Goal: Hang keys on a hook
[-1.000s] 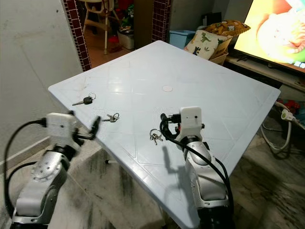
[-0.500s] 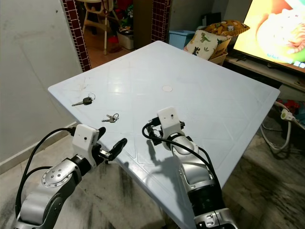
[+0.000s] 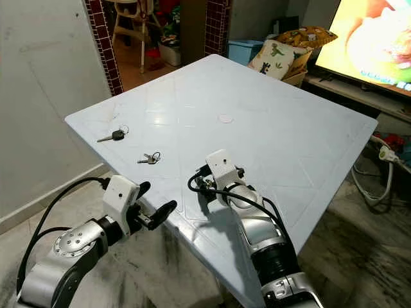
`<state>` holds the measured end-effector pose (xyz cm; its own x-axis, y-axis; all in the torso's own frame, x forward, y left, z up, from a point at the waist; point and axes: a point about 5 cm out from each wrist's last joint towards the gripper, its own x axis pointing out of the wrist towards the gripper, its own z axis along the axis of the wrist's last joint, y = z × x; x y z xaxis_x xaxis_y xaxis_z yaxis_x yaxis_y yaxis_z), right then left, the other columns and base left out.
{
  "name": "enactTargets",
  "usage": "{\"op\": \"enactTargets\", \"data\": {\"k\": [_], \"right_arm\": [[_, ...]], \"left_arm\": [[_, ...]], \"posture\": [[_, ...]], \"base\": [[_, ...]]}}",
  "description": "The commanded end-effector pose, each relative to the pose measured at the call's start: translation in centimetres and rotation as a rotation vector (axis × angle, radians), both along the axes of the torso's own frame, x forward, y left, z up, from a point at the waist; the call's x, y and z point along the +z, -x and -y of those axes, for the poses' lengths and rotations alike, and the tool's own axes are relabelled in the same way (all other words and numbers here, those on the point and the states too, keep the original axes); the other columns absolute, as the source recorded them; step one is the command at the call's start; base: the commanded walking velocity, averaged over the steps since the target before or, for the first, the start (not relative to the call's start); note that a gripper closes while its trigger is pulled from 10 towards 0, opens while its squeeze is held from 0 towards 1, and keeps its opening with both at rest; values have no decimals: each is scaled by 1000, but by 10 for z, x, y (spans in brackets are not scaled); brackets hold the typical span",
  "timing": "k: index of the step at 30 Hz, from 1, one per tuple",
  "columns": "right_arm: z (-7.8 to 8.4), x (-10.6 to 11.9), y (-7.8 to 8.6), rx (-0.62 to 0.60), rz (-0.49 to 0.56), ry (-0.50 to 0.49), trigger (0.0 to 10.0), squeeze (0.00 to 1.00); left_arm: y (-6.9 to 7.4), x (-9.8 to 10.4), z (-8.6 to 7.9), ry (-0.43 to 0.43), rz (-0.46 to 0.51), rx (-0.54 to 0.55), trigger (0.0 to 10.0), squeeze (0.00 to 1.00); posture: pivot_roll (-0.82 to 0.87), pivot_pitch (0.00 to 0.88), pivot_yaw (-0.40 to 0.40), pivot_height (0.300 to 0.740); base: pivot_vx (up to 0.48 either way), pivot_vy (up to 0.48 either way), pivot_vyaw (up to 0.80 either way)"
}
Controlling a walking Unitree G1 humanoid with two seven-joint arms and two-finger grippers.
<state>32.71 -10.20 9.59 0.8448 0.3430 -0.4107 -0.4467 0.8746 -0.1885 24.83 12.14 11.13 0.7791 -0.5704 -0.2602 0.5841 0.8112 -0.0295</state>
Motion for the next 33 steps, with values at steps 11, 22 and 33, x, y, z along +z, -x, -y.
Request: {"op": "enactTargets", "data": {"k": [11, 22, 33], "right_arm": [[-5, -3, 5, 65, -9, 19, 10000, 0], [-7, -11, -5, 8, -78, -23, 0, 0], [2, -19, -4, -46, -144, -73, 0, 0]], "left_arm": [[0, 3, 3, -19, 19, -18, 10000, 0], [0, 4, 1, -36, 35, -17, 10000, 0], [0, 1, 2, -57, 41, -25, 10000, 0]], "posture": [[42, 14, -23, 740], [60, 9, -35, 740], [53, 8, -32, 740]], "base": [[0, 0, 0], [0, 0, 0], [0, 0, 0]]}}
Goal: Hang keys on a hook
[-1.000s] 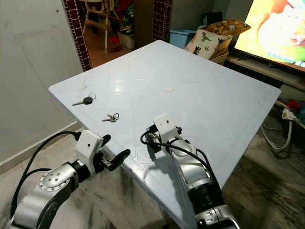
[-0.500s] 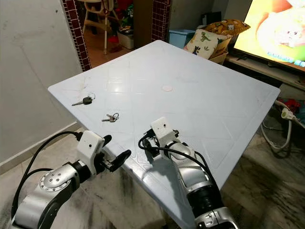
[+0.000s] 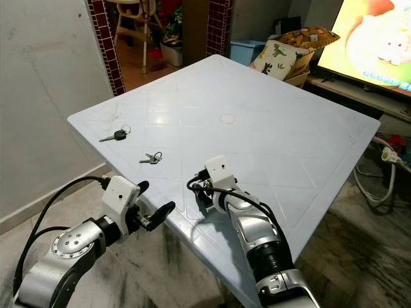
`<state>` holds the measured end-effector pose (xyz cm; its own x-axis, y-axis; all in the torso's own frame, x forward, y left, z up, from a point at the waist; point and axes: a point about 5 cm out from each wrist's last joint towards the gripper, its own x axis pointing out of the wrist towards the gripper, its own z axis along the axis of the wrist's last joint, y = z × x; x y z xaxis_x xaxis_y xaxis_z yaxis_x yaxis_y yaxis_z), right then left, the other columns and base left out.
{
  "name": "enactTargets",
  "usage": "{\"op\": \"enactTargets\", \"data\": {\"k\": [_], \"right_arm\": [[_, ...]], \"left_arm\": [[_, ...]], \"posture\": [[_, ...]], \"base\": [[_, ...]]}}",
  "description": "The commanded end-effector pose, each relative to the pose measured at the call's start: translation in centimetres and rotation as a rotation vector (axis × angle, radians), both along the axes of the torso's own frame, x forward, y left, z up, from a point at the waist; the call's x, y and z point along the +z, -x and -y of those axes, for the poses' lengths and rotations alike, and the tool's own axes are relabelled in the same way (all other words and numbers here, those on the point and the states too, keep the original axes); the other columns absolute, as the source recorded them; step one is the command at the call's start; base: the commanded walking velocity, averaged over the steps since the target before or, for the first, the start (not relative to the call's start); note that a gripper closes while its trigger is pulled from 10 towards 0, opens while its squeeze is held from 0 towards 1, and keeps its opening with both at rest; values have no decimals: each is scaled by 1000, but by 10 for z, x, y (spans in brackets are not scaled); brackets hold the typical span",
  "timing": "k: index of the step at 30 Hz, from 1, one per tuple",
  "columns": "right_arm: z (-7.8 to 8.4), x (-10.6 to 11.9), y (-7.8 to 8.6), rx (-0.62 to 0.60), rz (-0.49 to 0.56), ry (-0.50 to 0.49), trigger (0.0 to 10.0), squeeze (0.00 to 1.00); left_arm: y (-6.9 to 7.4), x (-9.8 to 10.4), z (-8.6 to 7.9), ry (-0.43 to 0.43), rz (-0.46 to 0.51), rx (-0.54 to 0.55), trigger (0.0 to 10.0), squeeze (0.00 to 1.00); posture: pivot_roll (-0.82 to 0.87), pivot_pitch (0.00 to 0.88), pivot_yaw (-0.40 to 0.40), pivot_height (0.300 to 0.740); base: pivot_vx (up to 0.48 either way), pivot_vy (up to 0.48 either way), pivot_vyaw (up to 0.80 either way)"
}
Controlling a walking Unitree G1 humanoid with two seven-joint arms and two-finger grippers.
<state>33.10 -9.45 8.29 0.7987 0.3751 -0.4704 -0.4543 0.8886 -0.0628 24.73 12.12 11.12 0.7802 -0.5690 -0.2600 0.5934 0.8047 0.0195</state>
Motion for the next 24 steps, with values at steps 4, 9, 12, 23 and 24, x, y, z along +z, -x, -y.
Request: {"op": "enactTargets", "data": {"k": [4, 9, 12, 23, 24], "right_arm": [[9, -6, -1, -38, -33, 17, 0, 0], [11, -4, -2, -59, -20, 14, 0, 0], [12, -3, -3, -62, -2, 32, 0, 0], [17, -2, -3, -70, 16, 60, 0, 0], [17, -2, -3, -70, 17, 60, 0, 0]], "left_arm": [[-3, 2, 1, -21, 22, -8, 10000, 0], [-4, 2, 1, -24, 31, -1, 10000, 0], [-4, 2, 1, -23, 35, 3, 10000, 0], [-2, -3, 2, -14, -4, -20, 10000, 0], [-2, -5, 2, -14, -12, -20, 10000, 0]], "posture": [[52, 4, -29, 740], [51, 4, -31, 740], [50, 3, -30, 740], [41, 2, -26, 740], [41, 2, -26, 740]], "base": [[0, 0, 0], [0, 0, 0], [0, 0, 0], [0, 0, 0], [0, 0, 0]]}}
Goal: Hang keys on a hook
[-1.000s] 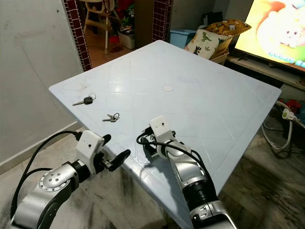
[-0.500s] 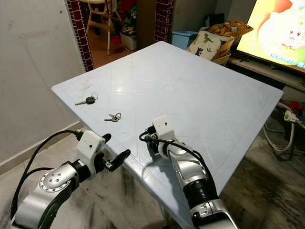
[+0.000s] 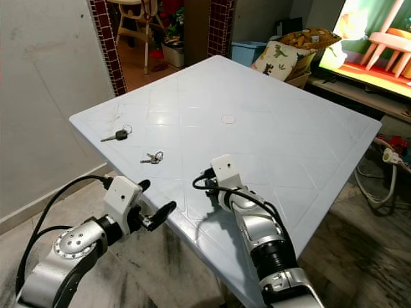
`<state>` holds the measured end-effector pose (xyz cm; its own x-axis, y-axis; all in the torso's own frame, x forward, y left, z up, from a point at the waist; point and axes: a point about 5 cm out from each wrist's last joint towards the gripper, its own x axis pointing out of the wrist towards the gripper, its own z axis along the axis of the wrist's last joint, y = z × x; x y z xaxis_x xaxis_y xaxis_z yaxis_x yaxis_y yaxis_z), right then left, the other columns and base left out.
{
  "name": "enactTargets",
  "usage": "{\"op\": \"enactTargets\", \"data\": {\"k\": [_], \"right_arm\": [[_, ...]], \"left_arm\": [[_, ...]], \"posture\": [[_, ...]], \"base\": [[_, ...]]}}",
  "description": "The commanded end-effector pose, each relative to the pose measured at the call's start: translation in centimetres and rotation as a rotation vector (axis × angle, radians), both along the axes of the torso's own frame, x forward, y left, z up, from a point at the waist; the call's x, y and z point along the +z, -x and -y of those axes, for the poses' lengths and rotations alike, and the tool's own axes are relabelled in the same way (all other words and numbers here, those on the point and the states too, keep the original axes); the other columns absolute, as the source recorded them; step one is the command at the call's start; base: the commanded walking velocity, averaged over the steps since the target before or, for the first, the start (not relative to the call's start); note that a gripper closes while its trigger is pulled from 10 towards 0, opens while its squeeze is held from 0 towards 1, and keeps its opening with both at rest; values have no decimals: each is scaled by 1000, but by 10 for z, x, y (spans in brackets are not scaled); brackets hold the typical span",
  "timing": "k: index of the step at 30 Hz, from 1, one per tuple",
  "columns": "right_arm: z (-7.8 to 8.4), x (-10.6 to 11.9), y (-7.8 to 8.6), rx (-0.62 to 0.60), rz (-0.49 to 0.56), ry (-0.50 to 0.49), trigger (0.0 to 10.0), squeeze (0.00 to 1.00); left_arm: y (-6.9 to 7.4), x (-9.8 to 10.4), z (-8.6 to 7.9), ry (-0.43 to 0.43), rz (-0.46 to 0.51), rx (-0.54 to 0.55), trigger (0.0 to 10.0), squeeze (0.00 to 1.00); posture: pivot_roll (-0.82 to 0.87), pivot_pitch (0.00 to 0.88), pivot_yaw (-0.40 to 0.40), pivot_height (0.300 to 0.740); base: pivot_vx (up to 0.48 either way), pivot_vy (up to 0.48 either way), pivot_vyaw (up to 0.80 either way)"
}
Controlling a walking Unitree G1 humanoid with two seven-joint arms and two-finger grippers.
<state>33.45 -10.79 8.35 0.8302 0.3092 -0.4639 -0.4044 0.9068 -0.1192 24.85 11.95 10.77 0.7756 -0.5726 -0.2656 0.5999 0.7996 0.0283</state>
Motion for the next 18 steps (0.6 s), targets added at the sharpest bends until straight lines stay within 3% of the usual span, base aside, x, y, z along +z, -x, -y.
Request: {"op": "enactTargets", "data": {"k": [1, 10, 12, 18], "right_arm": [[4, -2, 0, -20, -11, 10, 0, 0], [5, -2, 0, -26, -3, 2, 0, 0], [6, -2, 0, -30, 4, -3, 0, 0], [5, 13, -4, -39, 94, -70, 0, 0]], "left_arm": [[0, -2, -1, -3, -17, -10, 10000, 0], [-1, -3, -3, -11, -11, 0, 10000, 0], [-2, 1, -4, -13, 17, 19, 10000, 0], [-14, 22, -20, -47, 210, 225, 10000, 0]], "posture": [[38, 3, -25, 740], [41, 0, -29, 740], [39, 0, -28, 740], [39, 0, -22, 740]], "base": [[0, 0, 0], [0, 0, 0], [0, 0, 0], [0, 0, 0]]}}
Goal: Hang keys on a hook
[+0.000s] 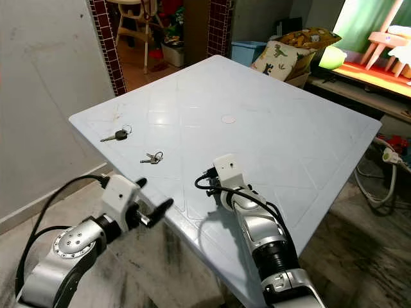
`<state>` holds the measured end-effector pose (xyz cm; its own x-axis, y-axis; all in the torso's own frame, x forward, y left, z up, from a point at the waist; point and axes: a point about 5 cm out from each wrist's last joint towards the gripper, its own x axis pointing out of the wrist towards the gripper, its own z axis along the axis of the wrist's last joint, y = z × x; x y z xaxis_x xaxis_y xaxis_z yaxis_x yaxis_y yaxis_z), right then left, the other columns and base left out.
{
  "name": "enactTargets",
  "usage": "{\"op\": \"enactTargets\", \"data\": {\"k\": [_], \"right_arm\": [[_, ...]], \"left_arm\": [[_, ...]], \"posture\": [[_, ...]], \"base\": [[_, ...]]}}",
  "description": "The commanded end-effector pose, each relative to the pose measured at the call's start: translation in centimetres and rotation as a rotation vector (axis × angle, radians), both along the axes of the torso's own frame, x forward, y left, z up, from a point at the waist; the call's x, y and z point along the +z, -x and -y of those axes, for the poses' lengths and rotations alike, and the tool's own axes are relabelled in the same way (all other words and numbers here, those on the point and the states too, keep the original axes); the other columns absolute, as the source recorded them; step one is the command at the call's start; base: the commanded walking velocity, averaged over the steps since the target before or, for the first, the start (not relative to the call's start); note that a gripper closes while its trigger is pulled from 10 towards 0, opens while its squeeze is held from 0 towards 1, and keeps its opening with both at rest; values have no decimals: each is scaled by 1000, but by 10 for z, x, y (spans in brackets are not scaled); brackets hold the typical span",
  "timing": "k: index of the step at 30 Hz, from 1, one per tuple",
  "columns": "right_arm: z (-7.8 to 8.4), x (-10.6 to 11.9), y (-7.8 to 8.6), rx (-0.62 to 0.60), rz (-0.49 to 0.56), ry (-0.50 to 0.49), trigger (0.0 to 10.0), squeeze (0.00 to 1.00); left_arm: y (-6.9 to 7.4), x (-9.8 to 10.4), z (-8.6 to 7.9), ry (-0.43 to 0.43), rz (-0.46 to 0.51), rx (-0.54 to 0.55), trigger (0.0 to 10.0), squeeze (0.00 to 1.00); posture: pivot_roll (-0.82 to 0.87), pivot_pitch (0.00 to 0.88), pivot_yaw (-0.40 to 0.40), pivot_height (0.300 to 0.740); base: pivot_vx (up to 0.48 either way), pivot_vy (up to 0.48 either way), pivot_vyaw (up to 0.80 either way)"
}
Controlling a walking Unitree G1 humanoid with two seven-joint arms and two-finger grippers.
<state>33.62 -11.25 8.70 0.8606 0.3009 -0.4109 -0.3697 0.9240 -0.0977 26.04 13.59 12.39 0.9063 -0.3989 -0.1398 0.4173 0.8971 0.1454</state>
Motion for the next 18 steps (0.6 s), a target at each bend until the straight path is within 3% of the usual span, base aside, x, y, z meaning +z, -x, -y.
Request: {"op": "enactTargets", "data": {"k": [1, 4, 7, 8, 12, 14, 18], "right_arm": [[-1, 12, -3, -5, 60, -41, 0, 0], [-6, 21, -3, 24, 94, -113, 0, 0], [-7, 16, 0, 66, 69, -80, 0, 0], [-5, 14, 1, 65, 62, -51, 10000, 0], [-2, 12, 1, 74, 68, 8, 10000, 0], [0, 15, 1, 66, 77, 12, 10000, 0], [1, 14, 1, 64, 73, 19, 10000, 0]], "left_arm": [[-2, 7, -5, -21, 52, 44, 10000, 0], [-1, 7, -11, -13, 66, 113, 10000, 0], [1, 5, -7, -6, 56, 98, 10000, 0], [2, 3, -2, 3, 46, 66, 10000, 0], [12, -3, 16, 73, -42, -91, 10000, 0], [16, -5, 23, 38, -59, -176, 10000, 0], [16, -7, 23, 30, -69, -183, 10000, 0]], "posture": [[39, 0, -21, 740], [39, 0, -21, 740], [39, 0, -24, 740], [38, 0, -28, 740], [34, 0, -29, 740], [34, 0, -29, 740], [32, 0, -27, 740]], "base": [[0, 0, 0], [0, 0, 0], [0, 0, 0], [0, 0, 0], [0, 0, 0], [0, 0, 0], [0, 0, 0]]}}
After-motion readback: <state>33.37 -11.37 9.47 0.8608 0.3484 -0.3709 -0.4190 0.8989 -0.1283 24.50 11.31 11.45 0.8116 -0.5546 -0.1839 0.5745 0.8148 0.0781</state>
